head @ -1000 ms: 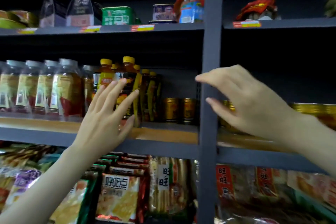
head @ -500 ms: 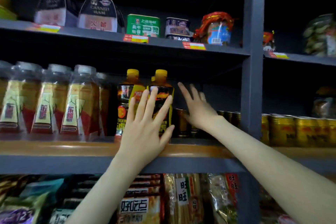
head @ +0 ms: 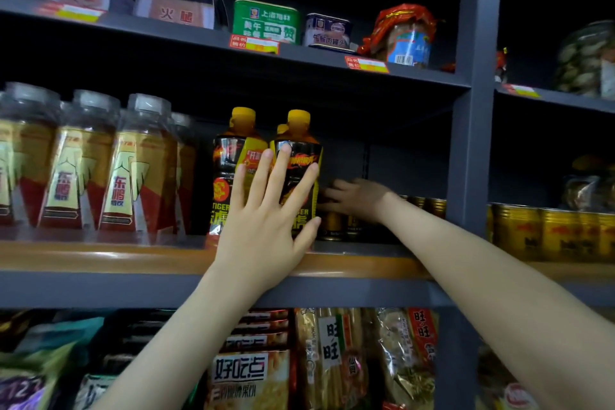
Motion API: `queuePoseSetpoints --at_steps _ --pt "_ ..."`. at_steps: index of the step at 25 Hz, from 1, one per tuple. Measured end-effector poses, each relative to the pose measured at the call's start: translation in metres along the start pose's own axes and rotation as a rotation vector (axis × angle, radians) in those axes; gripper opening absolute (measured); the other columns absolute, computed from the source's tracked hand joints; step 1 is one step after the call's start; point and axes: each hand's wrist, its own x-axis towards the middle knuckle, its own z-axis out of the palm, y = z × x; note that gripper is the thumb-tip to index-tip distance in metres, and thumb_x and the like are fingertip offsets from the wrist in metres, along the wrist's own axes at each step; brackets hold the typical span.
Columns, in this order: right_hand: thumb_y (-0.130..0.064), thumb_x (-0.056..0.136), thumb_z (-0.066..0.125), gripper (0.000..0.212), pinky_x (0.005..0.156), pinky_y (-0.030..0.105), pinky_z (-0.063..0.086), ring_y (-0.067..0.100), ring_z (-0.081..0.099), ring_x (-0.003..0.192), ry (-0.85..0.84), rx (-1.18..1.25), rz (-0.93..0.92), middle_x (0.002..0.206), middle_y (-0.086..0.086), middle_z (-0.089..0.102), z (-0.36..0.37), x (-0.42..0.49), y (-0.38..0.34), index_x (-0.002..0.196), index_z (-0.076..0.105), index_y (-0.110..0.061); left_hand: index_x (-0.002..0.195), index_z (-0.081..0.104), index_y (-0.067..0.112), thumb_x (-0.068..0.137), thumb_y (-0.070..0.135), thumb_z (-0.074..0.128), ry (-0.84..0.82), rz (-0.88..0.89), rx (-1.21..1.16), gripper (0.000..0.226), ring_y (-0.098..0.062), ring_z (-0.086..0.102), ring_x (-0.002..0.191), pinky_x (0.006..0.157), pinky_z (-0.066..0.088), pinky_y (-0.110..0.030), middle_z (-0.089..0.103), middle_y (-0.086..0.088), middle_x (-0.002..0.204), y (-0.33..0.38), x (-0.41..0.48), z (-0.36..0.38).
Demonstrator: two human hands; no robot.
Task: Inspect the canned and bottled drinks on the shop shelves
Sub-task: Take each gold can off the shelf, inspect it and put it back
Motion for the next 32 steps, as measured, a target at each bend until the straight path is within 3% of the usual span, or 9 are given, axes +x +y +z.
queuePoseSetpoints --at_steps 4,8,11,14,18,23,28,30,32 --pt "-0.011 0.093 0.054 0.073 0.108 0.041 0.033 0.026 0.011 0.145 0.075 -0.088 -0.062 0.159 0.005 0.007 -0.003 0.009 0.0 0.152 0.014 -0.027 0.153 0.025 0.025 0.095 0.054 0.029 -0.017 0.001 0.003 0.065 -0.033 0.014 0.148 0.117 0.005 -0.051 0.014 -0.014 0.161 -0.002 0.0 -0.001" --pt "-0.01 0.098 0.047 0.064 0.097 0.044 0.046 0.028 0.033 0.138 0.037 -0.058 -0.103 0.158 0.01 0.015 -0.007 0.009 0.0 0.152 0.017 -0.024 0.154 0.023 0.027 0.095 0.053 0.03 -0.042 -0.01 0.009 0.064 -0.034 0.016 0.147 0.118 0.005 -0.051 0.013 -0.014 0.161 -0.001 0.001 -0.004" --pt "-0.012 0.099 0.044 0.059 0.103 0.042 0.041 0.026 0.025 0.143 0.07 -0.007 0.01 0.159 0.009 0.017 -0.016 -0.003 0.001 0.151 0.019 -0.023 0.153 0.024 0.026 0.095 0.046 0.031 -0.059 -0.02 0.002 0.062 -0.036 0.02 0.146 0.117 0.008 -0.053 0.015 -0.014 0.161 0.001 0.001 -0.005" --pt "-0.014 0.1 0.043 0.056 0.105 0.039 0.035 0.024 0.02 0.145 0.208 0.091 0.167 0.157 0.007 0.023 -0.035 -0.026 0.002 0.151 0.022 -0.021 0.152 0.028 0.024 0.094 0.042 0.032 -0.082 -0.013 -0.013 0.061 -0.037 0.023 0.145 0.116 0.01 -0.055 0.018 -0.016 0.159 0.003 0.002 -0.008" --pt "-0.001 0.09 0.051 0.052 0.091 0.04 0.045 0.03 0.042 0.133 0.553 0.162 0.273 0.141 0.016 0.047 -0.046 -0.074 0.002 0.141 0.042 -0.009 0.143 0.047 0.017 0.094 0.046 0.038 -0.012 -0.004 -0.077 0.057 -0.037 0.027 0.143 0.116 0.016 -0.054 0.029 -0.02 0.155 0.007 0.004 -0.017" --pt "0.007 0.075 0.067 0.066 0.091 0.043 0.049 0.035 0.046 0.129 0.633 0.159 0.289 0.136 0.021 0.051 -0.062 -0.139 0.001 0.137 0.045 -0.001 0.132 0.053 0.005 0.087 0.048 0.049 0.102 -0.038 -0.278 0.062 -0.035 0.04 0.133 0.111 0.032 -0.045 0.045 -0.02 0.144 0.047 0.017 -0.04" --pt "0.008 0.073 0.066 0.067 0.101 0.043 0.045 0.031 0.047 0.131 0.755 0.137 0.127 0.14 0.017 0.051 -0.057 -0.2 -0.014 0.136 0.048 -0.004 0.14 0.039 0.014 0.081 0.057 0.065 -0.26 -0.221 -0.577 0.078 -0.019 0.05 0.115 0.087 0.037 -0.022 0.052 -0.003 0.128 0.084 0.023 -0.083" --pt "-0.003 0.081 0.058 0.067 0.113 0.039 0.033 0.023 0.035 0.14 0.849 0.283 0.079 0.15 0.011 0.039 -0.044 -0.225 -0.028 0.145 0.039 -0.01 0.136 0.043 0.017 0.078 0.057 0.067 -0.311 -0.268 -0.668 0.074 -0.009 0.052 0.1 0.075 0.034 -0.016 0.054 0.004 0.119 0.096 0.003 -0.101" --pt "-0.025 0.085 0.06 0.078 0.117 0.027 0.019 0.006 0.016 0.146 0.851 0.786 0.154 0.158 -0.008 0.02 -0.027 -0.252 -0.054 0.151 0.019 -0.028 0.131 0.049 0.024 0.075 0.058 0.07 -0.357 -0.369 -0.816 0.069 0.0 0.052 0.089 0.069 0.037 -0.012 0.058 0.012 0.108 0.11 -0.03 -0.117"
